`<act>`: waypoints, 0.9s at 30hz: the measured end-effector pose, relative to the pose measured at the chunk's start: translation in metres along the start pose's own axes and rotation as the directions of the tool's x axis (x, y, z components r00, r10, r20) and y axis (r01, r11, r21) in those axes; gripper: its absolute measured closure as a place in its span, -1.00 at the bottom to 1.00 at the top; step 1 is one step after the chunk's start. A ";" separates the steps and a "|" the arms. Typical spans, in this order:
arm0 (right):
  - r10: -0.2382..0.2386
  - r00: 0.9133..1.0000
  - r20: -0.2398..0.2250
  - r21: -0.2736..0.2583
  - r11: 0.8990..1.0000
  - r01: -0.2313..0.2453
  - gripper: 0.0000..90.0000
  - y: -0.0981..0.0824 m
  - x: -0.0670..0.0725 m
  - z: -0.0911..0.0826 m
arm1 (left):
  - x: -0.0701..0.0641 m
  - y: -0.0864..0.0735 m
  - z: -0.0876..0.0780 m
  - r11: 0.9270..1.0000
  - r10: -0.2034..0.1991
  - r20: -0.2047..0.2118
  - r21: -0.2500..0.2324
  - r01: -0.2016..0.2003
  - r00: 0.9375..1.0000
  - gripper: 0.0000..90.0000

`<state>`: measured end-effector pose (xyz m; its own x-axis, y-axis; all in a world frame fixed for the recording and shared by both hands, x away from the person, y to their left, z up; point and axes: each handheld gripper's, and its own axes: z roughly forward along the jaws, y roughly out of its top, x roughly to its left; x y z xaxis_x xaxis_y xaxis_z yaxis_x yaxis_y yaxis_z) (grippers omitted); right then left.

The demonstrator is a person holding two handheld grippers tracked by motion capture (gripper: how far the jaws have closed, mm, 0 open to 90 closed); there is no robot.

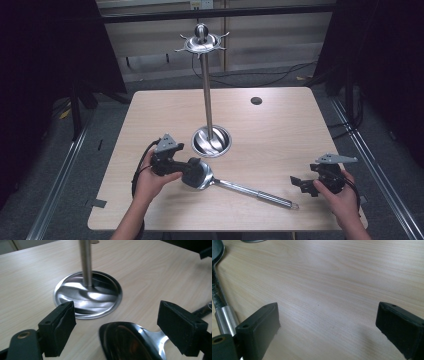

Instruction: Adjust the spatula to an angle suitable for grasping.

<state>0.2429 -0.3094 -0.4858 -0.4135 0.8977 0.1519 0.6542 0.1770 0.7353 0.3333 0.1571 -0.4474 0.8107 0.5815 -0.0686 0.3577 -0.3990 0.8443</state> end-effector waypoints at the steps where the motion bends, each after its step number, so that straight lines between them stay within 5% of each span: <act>1: 0.001 1.000 -0.002 -0.003 1.000 -0.001 -0.90 0.000 0.000 0.000 | -0.004 0.002 0.001 1.000 0.009 0.018 0.004 -0.009 1.000 -0.64; 7: -0.011 1.000 -0.014 -0.012 1.000 0.011 -0.90 0.002 -0.001 0.000 | -0.025 0.010 0.006 0.999 0.027 0.086 0.026 -0.029 0.996 -0.48; 11: -0.001 1.000 -0.026 -0.017 1.000 0.001 -0.89 0.004 -0.003 0.002 | -0.041 0.012 0.012 0.998 0.033 0.140 0.056 -0.041 0.990 -0.15; 17: -0.004 0.999 -0.039 -0.024 1.000 0.004 -0.90 0.009 -0.001 0.005 | -0.058 0.008 0.025 0.987 0.077 0.211 0.120 -0.104 0.974 0.38; 22: -0.009 0.999 -0.041 -0.018 1.000 0.009 -0.90 0.009 0.000 0.006 | -0.066 0.004 0.037 0.969 0.122 0.270 0.176 -0.173 0.955 0.66; 25: -0.007 0.999 -0.037 -0.023 1.000 0.006 -0.90 0.008 0.000 0.004 | -0.067 0.003 0.042 0.961 0.140 0.266 0.197 -0.196 0.954 0.75; 27: -0.004 0.999 -0.034 -0.020 1.000 0.004 -0.90 0.008 0.000 0.004 | -0.066 0.001 0.044 0.964 0.132 0.261 0.191 -0.185 0.956 0.78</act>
<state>0.2504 -0.3069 -0.4827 -0.4378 0.8826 0.1714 0.6397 0.1718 0.7492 0.3010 0.0867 -0.4652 0.9432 0.3189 -0.0929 0.2835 -0.6274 0.7252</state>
